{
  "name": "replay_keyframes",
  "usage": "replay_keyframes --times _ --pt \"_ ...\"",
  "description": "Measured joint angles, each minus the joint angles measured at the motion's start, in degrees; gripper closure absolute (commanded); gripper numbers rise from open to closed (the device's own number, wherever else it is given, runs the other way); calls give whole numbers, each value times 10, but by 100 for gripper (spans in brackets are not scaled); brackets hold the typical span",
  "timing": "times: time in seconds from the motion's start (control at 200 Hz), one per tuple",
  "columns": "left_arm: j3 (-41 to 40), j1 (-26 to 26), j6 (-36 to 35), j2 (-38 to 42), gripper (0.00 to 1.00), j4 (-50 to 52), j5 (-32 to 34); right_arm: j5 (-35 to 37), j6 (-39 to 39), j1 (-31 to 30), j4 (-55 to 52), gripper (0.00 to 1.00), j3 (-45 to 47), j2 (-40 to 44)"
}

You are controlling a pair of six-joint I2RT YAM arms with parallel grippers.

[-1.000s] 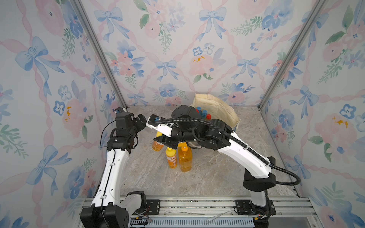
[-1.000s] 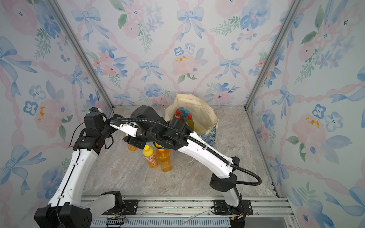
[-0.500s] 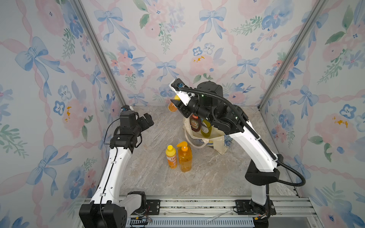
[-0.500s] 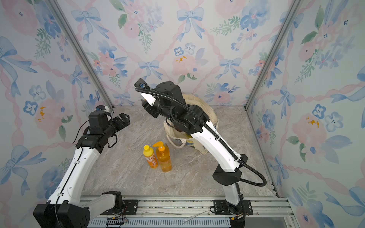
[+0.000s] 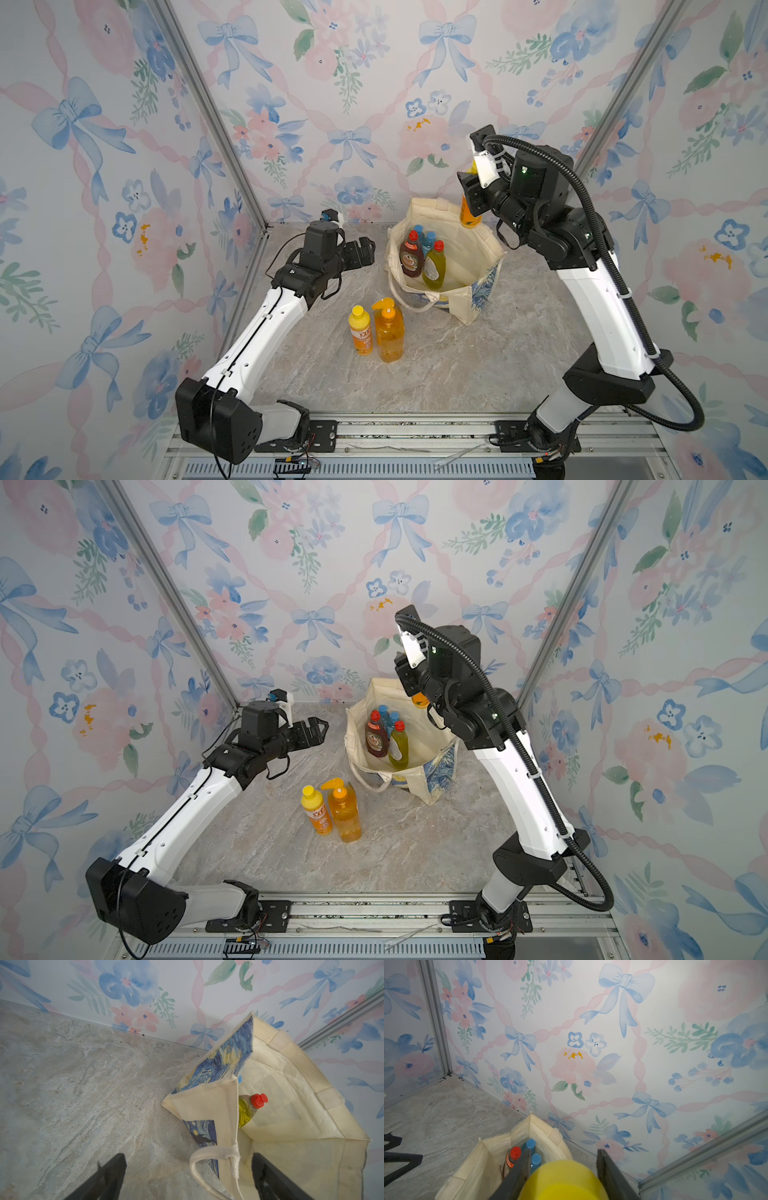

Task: Pack dish soap into the shopping bag
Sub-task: Place the bottle of dish soap in the shopping bag.

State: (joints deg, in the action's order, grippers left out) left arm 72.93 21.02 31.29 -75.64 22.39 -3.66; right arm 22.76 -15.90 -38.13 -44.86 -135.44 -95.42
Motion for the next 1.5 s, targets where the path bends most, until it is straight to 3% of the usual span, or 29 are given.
replay_keyframes --times 0.145,0.355,0.545,0.745,0.98,1.28,1.501 --pt "13 38 -2 -30 9 0 2 -19 26 37 -9 100 38 5" --pt "21 50 6 -65 15 0 -3 -76 79 110 -26 100 53 -3" --pt "41 56 15 -103 21 0 -16 -113 106 114 -33 100 14 -48" --pt "50 57 21 -138 43 0 -42 -127 113 113 -35 100 8 -98" --pt "54 57 23 -142 77 0 -69 -125 112 116 -31 100 12 -144" --pt "54 57 22 -142 82 0 -83 -129 115 139 83 100 125 -145" --pt "55 57 18 -142 100 0 -95 -150 138 165 139 100 148 -162"
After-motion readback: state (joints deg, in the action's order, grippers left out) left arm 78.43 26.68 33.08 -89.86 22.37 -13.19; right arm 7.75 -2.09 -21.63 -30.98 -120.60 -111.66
